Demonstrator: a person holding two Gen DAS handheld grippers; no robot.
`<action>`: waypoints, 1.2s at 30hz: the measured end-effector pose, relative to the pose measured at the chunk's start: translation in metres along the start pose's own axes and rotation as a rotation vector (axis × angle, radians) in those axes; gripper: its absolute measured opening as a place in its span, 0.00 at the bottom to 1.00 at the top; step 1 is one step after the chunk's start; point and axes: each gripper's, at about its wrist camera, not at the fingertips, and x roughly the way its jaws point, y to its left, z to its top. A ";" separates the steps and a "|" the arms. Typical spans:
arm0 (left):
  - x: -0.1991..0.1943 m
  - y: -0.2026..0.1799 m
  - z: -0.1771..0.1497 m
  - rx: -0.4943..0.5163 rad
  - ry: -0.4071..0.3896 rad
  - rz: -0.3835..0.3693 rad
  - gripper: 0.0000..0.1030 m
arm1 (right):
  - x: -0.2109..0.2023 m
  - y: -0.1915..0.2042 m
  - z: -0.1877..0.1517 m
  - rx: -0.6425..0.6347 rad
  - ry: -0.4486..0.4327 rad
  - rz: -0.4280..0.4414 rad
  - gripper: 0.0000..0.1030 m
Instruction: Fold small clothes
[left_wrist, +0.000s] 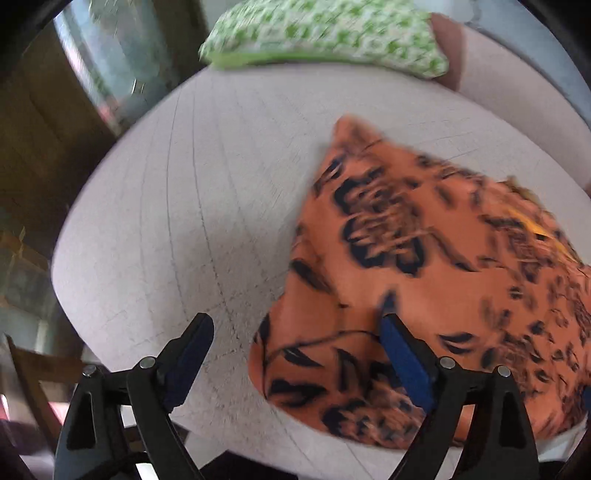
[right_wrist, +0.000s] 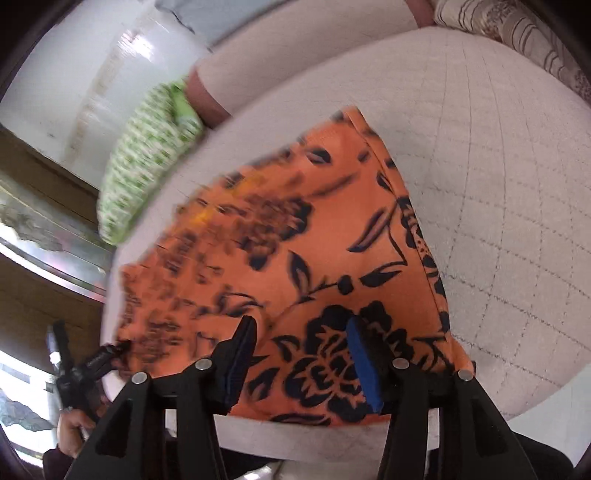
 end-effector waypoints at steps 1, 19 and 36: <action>-0.012 -0.004 0.000 0.020 -0.031 -0.003 0.90 | -0.009 0.000 0.000 0.003 -0.034 0.028 0.53; -0.252 -0.065 -0.059 0.229 -0.556 -0.215 0.91 | -0.199 0.077 -0.016 -0.184 -0.505 0.123 0.64; -0.219 -0.039 -0.082 0.126 -0.497 -0.171 0.92 | -0.169 0.129 -0.047 -0.328 -0.487 0.079 0.64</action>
